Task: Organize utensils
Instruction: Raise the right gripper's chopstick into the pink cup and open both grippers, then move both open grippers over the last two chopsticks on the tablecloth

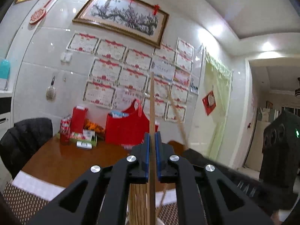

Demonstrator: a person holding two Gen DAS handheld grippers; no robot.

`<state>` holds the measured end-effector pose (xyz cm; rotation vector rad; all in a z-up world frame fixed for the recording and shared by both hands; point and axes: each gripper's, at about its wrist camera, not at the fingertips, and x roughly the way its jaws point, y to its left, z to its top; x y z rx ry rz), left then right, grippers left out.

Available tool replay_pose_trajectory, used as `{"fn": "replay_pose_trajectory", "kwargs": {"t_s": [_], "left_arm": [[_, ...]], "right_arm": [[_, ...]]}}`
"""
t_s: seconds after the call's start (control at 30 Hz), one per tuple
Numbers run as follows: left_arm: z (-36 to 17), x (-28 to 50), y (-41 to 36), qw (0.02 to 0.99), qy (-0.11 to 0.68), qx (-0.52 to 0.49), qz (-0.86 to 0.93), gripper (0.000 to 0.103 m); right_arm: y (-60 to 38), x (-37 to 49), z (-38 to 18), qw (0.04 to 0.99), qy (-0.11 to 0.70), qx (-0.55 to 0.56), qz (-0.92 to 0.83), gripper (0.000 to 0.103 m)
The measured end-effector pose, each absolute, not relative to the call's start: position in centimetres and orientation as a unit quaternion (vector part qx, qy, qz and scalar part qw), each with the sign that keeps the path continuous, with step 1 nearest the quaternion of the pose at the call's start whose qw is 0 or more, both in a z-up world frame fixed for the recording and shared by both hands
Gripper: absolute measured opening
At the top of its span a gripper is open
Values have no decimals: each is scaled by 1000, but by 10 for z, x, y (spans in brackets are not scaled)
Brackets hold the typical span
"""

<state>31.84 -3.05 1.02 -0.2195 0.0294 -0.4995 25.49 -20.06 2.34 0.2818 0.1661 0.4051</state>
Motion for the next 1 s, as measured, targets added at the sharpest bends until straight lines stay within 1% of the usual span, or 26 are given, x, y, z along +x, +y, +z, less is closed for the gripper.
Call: {"fn": "replay_pose_trajectory", "kwargs": {"t_s": [0.1, 0.23, 0.47, 0.63, 0.67, 0.7, 0.73, 0.77, 0.8, 0.83, 0.9, 0.93, 1.0], "left_arm": [[7, 333, -32, 964, 8, -114, -239, 6], [-14, 353, -29, 966, 17, -133, -222, 6], [-47, 373, -28, 966, 34, -148, -209, 6], [-58, 368, -34, 966, 39, -136, -217, 6], [-60, 367, -33, 966, 44, -135, -215, 7], [-61, 367, -32, 965, 51, -136, -217, 13], [-62, 365, -30, 965, 54, -139, -215, 20], [-62, 362, -24, 965, 51, -149, -210, 39], [-60, 359, -18, 966, 50, -153, -202, 65], [-59, 355, -15, 968, 47, -155, -194, 68], [-53, 347, -9, 969, 43, -149, -193, 69], [-49, 341, -8, 970, 42, -141, -192, 69], [-39, 326, -5, 973, 39, -126, -192, 77]], "right_arm": [[-187, 274, 17, 968, 68, 141, 198, 6], [-181, 291, -1, 968, 67, 152, 190, 6], [-190, 307, -36, 968, 84, 162, 173, 6], [-193, 308, -45, 967, 103, 155, 175, 7], [-195, 308, -46, 966, 111, 157, 173, 11], [-197, 307, -47, 966, 115, 159, 172, 18], [-201, 305, -48, 965, 116, 164, 170, 54], [-208, 300, -46, 965, 111, 179, 159, 78], [-213, 296, -45, 964, 101, 188, 157, 87], [-217, 291, -41, 964, 91, 196, 156, 90], [-223, 280, -31, 966, 78, 193, 151, 92], [-226, 275, -26, 967, 73, 192, 151, 97], [-234, 263, -13, 968, 65, 194, 148, 97]]}}
